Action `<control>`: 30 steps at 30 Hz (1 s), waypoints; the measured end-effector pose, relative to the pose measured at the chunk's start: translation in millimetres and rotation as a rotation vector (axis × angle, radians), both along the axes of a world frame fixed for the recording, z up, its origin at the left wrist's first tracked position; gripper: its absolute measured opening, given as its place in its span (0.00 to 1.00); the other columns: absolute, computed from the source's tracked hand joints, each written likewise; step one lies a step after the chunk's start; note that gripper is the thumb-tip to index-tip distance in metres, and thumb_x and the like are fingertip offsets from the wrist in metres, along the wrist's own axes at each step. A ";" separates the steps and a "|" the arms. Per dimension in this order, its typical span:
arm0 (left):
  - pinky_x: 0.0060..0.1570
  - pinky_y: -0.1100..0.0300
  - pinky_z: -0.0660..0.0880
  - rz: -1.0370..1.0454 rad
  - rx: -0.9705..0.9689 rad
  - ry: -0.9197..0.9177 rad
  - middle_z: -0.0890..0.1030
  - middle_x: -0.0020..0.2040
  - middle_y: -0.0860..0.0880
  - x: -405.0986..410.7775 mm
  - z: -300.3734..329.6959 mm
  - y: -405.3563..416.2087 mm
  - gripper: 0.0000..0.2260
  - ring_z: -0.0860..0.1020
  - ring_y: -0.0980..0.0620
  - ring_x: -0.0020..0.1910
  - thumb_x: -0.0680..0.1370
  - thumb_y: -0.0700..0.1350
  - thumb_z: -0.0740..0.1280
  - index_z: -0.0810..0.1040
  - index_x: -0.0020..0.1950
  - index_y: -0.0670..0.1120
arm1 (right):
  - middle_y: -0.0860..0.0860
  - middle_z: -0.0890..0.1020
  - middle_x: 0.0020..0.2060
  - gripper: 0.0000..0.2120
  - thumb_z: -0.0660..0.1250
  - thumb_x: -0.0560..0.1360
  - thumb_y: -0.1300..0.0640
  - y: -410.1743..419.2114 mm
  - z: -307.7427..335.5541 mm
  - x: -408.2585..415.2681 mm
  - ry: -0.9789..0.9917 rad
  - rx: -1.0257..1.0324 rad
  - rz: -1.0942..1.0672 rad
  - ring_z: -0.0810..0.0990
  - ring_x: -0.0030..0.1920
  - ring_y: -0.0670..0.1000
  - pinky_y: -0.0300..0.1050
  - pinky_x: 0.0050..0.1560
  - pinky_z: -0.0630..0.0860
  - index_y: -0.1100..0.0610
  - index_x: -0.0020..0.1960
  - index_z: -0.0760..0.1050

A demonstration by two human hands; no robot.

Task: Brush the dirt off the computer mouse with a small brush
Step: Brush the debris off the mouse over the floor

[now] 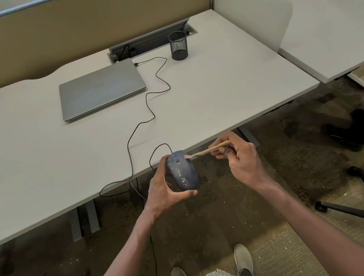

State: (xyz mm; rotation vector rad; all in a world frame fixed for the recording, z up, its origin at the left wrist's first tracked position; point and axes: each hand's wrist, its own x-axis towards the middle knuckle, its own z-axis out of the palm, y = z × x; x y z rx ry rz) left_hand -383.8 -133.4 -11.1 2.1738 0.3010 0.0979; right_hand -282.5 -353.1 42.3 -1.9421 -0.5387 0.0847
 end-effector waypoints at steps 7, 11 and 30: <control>0.53 0.67 0.76 0.005 0.018 -0.005 0.73 0.70 0.45 0.8 0.6 6.8 0.53 0.77 0.51 0.59 0.60 0.54 0.85 0.59 0.78 0.46 | 0.51 0.84 0.47 0.13 0.61 0.79 0.73 -24.3 4.3 -3.1 0.017 -0.088 0.167 0.84 0.50 0.47 0.44 0.51 0.84 0.58 0.53 0.78; 0.57 0.58 0.78 0.000 0.020 0.002 0.73 0.71 0.45 3.9 3.0 4.6 0.54 0.76 0.50 0.61 0.60 0.53 0.85 0.59 0.78 0.46 | 0.49 0.83 0.47 0.13 0.63 0.78 0.72 -19.1 11.3 -0.4 -0.061 -0.086 0.101 0.84 0.49 0.45 0.40 0.49 0.83 0.57 0.55 0.78; 0.62 0.51 0.78 0.060 0.026 0.016 0.74 0.70 0.43 10.6 0.2 -0.7 0.53 0.76 0.49 0.62 0.60 0.54 0.85 0.59 0.77 0.46 | 0.50 0.85 0.43 0.15 0.56 0.80 0.56 0.1 30.6 -34.7 -0.473 -0.315 0.199 0.83 0.44 0.50 0.46 0.42 0.83 0.56 0.55 0.81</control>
